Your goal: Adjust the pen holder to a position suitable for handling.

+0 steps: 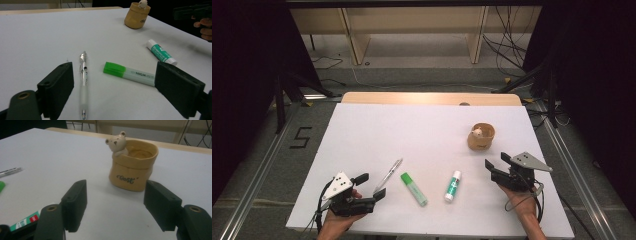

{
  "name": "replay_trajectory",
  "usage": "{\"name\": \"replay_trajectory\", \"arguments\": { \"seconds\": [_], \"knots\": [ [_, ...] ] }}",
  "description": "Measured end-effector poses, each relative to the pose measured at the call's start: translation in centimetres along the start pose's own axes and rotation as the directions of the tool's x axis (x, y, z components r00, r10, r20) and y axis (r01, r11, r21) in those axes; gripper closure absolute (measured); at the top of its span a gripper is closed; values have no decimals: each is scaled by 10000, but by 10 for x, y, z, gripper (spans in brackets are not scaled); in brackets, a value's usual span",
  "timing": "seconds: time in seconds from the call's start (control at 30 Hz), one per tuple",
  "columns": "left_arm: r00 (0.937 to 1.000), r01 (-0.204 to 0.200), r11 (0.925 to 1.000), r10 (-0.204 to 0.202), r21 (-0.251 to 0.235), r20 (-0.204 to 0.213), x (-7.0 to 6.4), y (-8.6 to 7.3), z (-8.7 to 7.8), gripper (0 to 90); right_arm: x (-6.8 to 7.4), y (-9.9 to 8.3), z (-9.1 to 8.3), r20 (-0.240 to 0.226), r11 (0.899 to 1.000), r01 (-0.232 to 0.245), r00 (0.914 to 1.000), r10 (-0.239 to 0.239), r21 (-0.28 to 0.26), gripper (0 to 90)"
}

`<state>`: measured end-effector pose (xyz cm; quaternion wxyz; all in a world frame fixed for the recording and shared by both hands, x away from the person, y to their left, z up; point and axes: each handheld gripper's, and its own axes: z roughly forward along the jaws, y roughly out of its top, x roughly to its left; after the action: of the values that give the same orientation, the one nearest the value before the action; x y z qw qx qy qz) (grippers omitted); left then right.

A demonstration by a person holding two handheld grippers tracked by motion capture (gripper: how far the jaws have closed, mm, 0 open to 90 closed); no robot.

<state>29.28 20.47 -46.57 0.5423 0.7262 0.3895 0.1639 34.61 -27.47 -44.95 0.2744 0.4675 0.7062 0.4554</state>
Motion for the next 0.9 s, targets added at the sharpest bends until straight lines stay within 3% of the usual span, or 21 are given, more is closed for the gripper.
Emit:
{"name": "replay_trajectory", "arguments": {
  "seconds": [0.1, 0.23, 0.27, 0.43, 0.67, 0.9],
  "knots": [
    [10000, 10, 10000, -10, -2, -7, 0, 0, 0, 155, -6, 1, 3, 58, 9999, -120, 9999, 120, -7, 485],
    [10000, 35, 10000, -35, -30, -17, 0, 0, 0, 155, -10, 2, 7, 260, 9997, -237, 9994, 235, 76, 553],
    [10000, 35, 10000, -35, -57, -24, 0, 0, 0, 155, -13, 2, 10, 354, 9993, -347, 9988, 343, 122, 612],
    [9999, 96, 9999, -96, -54, -30, 1, 0, 0, 155, -23, 3, 17, 607, 9979, -575, 9966, 556, 299, 730],
    [9998, 185, 9998, -185, -65, -15, 2, 0, 0, 155, -41, 7, 35, 1267, 9926, -1099, 9866, 1027, 510, 889],
    [9996, 270, 9996, -270, -59, -2, 3, 0, 1, 155, -56, 9, 59, 1556, 9843, -1645, 9759, 1531, 632, 900]
  ]
}}
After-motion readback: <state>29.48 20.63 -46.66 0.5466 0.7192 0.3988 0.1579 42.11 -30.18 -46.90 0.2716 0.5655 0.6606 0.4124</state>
